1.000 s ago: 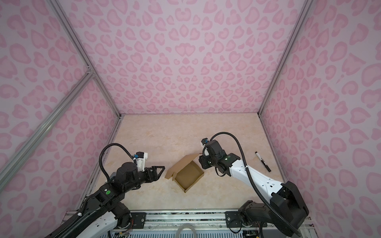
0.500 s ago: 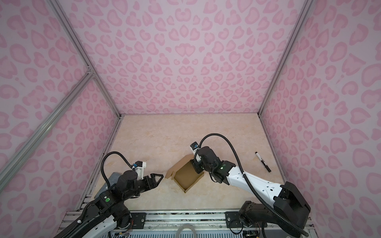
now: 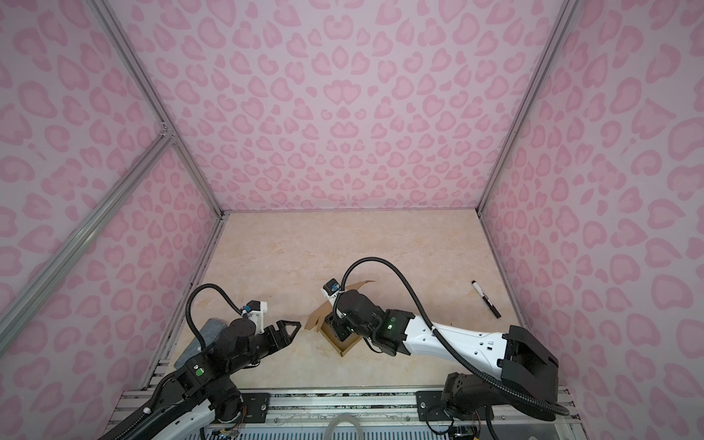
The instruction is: Fold the paper box
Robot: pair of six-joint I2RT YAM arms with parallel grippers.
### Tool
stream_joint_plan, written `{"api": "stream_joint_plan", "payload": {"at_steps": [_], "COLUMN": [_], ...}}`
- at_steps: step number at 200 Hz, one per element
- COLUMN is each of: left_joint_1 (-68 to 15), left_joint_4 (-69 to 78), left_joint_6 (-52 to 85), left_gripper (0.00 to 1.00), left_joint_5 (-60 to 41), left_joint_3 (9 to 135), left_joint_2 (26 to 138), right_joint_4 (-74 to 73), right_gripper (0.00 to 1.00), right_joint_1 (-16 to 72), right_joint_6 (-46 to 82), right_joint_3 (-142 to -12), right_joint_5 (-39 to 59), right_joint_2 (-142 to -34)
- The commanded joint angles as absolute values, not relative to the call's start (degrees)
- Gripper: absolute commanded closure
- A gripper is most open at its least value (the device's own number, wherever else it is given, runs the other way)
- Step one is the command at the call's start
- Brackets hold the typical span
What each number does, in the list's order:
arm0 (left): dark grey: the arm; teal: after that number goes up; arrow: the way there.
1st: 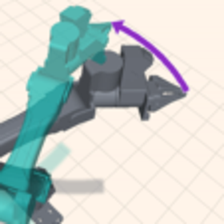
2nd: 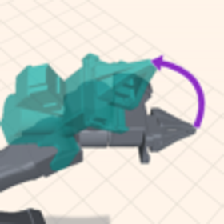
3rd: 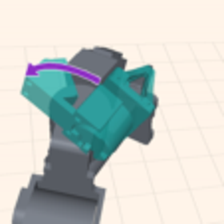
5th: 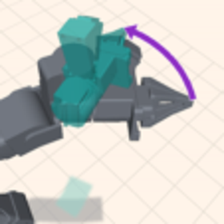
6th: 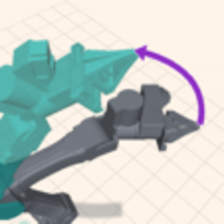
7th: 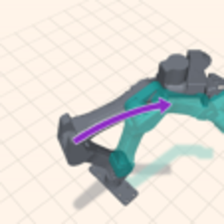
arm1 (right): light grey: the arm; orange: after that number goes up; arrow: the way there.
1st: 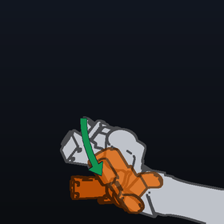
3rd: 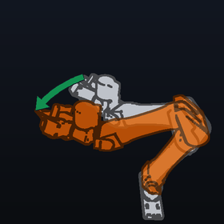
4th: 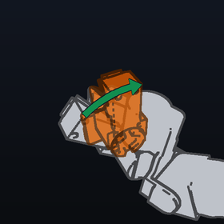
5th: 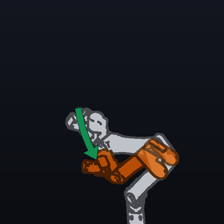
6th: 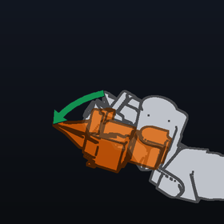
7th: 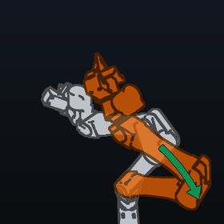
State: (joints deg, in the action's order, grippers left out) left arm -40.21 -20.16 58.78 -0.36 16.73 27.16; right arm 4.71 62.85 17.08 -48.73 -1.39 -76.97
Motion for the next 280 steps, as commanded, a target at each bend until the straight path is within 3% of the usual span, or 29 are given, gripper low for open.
{"api": "stream_joint_plan", "payload": {"at_steps": [1,87,188,223,280], "left_joint_1": [-40.2,-38.4,-33.8,-33.2,-32.7], "left_joint_4": [-20.2,-27.8,-20.1,-11.5,-1.7], "left_joint_6": [57.8,55.0,45.8,36.6,26.5], "left_gripper": [0.16,0.13,0.10,0.07,0.06], "left_joint_5": [2.7,14.7,14.4,11.7,6.6], "left_joint_3": [19.2,24.6,24.0,23.6,22.6], "left_joint_2": [29.8,32.9,33.7,34.2,38.4], "right_joint_4": [1.5,-8.2,-11.4,-11.6,-1.5], "right_gripper": [0.50,0.52,0.52,0.50,0.46], "right_joint_1": [63.9,64.3,58.0,57.9,57.8], "right_joint_6": [22.0,25.7,21.5,19.0,14.0], "right_joint_3": [-51.3,-56.4,-63.4,-58.7,-45.9], "right_joint_5": [-0.9,-5.1,-11.0,-7.6,-5.0], "right_joint_2": [-80.0,-90.0,-98.5,-91.2,-66.7]}}
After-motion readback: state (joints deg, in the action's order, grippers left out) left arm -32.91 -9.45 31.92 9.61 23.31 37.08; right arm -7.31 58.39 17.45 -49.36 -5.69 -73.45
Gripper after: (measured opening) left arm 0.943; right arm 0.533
